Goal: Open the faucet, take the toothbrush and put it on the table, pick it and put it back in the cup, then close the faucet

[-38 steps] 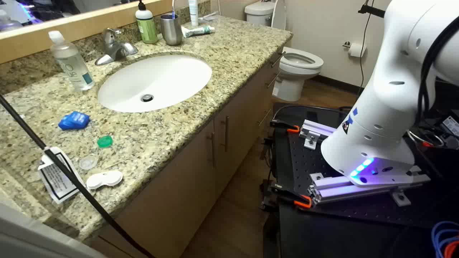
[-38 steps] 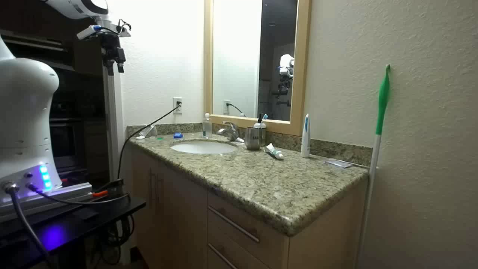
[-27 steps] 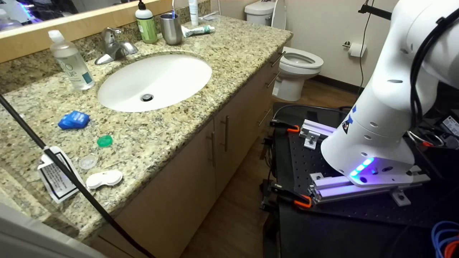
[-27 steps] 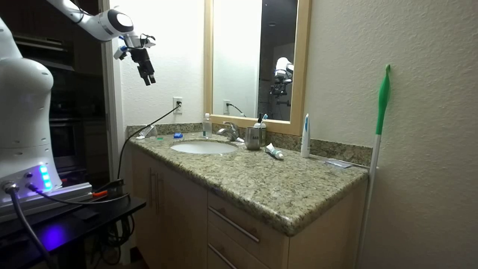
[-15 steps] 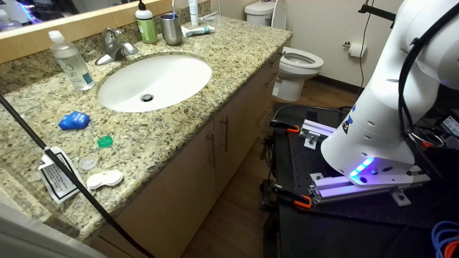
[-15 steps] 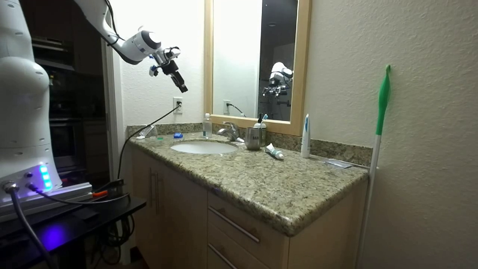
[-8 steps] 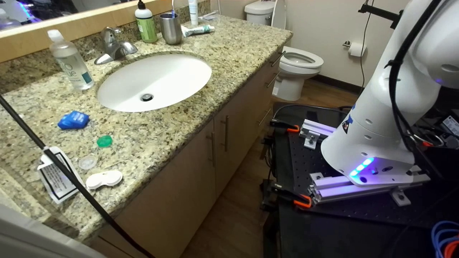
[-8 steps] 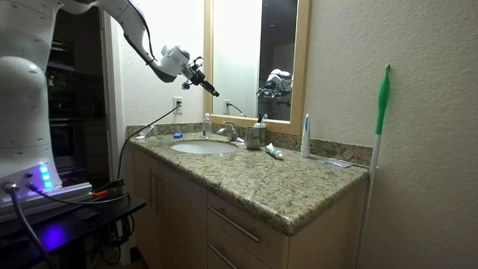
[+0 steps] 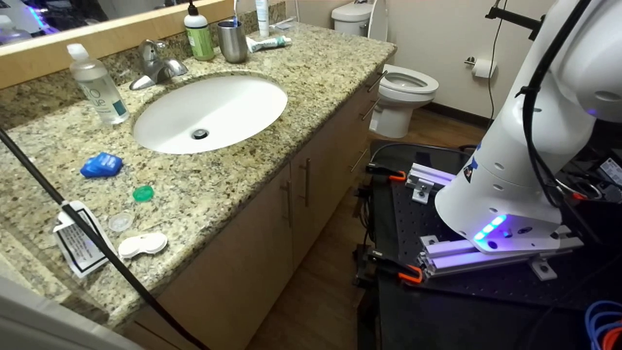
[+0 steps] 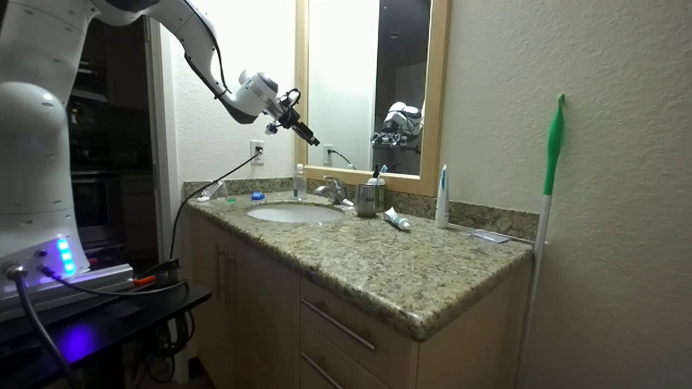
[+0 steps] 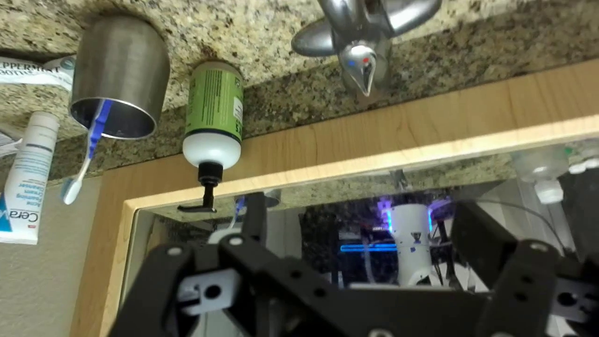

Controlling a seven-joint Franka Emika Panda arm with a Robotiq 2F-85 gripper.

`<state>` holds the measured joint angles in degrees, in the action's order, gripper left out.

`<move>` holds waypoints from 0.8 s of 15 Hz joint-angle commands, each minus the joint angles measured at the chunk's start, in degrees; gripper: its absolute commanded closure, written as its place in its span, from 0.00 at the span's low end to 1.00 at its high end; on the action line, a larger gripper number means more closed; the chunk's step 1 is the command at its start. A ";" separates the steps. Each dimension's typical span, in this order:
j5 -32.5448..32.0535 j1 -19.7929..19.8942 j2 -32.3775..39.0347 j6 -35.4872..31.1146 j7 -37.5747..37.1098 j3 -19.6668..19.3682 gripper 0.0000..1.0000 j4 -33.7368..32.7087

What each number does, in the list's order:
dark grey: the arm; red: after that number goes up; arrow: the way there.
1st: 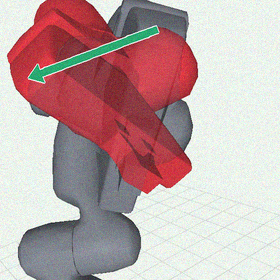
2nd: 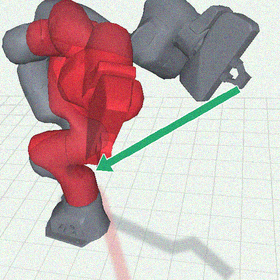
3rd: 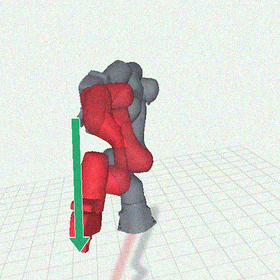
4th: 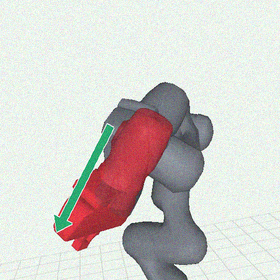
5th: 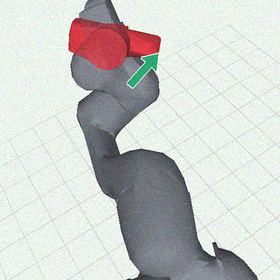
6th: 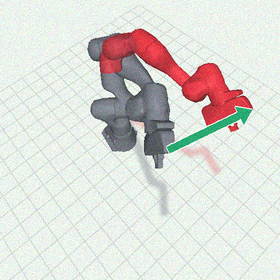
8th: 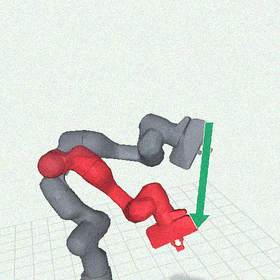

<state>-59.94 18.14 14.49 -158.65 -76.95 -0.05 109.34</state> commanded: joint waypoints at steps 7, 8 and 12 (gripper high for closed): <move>13.74 -7.51 5.93 6.33 21.00 -7.85 0.00 -1.79; 13.77 -7.99 5.79 6.37 20.93 -8.22 0.00 -1.81; 11.14 -11.05 12.63 4.31 14.74 -11.99 0.00 -7.50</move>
<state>-48.54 9.87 21.07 -151.81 -58.98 -8.45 106.79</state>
